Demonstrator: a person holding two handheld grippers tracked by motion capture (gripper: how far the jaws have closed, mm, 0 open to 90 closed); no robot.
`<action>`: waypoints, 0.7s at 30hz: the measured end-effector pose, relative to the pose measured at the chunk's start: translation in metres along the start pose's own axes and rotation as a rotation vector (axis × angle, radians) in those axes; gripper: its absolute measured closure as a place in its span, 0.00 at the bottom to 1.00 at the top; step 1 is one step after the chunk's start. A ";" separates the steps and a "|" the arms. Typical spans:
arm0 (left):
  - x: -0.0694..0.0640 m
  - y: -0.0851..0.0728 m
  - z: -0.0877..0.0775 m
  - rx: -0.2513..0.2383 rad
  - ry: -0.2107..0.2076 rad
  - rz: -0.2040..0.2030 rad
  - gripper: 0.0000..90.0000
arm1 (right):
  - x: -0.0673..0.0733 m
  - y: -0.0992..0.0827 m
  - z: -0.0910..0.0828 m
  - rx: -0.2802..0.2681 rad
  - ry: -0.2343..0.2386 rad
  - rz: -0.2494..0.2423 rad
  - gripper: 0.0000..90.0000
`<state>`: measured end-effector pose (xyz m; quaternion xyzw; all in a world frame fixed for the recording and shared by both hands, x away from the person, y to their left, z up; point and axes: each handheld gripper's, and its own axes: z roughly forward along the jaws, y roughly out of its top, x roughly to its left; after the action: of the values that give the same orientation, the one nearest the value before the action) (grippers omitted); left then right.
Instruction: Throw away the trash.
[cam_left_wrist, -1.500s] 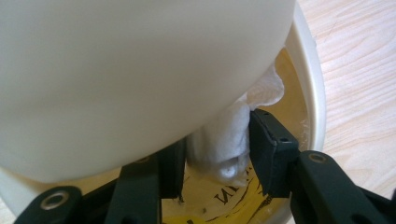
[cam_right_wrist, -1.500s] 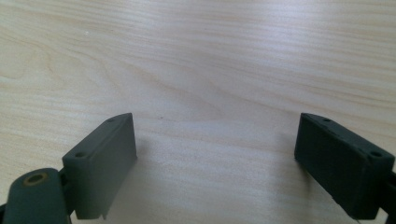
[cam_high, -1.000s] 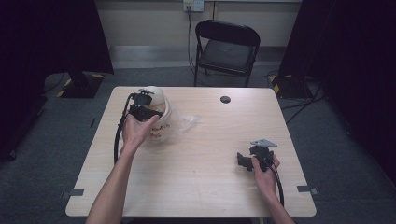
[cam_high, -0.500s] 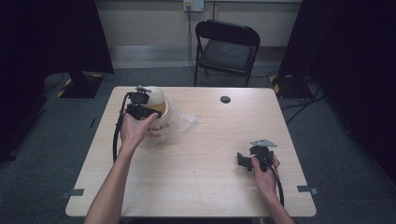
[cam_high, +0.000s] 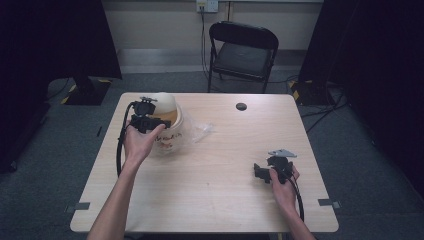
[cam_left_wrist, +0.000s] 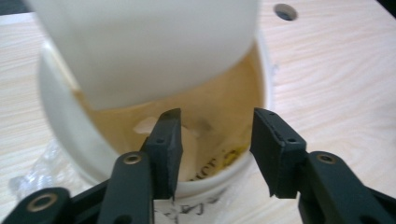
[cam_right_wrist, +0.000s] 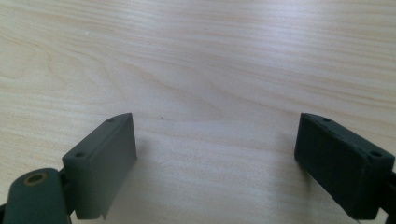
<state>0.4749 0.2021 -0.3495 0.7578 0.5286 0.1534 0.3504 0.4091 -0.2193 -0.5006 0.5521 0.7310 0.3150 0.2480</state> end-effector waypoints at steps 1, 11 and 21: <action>-0.001 -0.001 -0.001 -0.003 -0.005 0.013 0.57 | 0.000 0.000 0.000 0.000 -0.001 0.000 0.13; -0.011 -0.015 -0.013 -0.089 -0.026 0.068 0.36 | 0.000 0.000 0.000 0.000 -0.001 0.000 0.13; -0.009 -0.044 -0.033 -0.156 -0.035 0.131 0.23 | 0.000 0.000 0.000 0.000 -0.001 -0.001 0.13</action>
<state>0.4212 0.2143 -0.3551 0.7638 0.4580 0.2033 0.4068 0.4091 -0.2193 -0.5007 0.5520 0.7311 0.3146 0.2484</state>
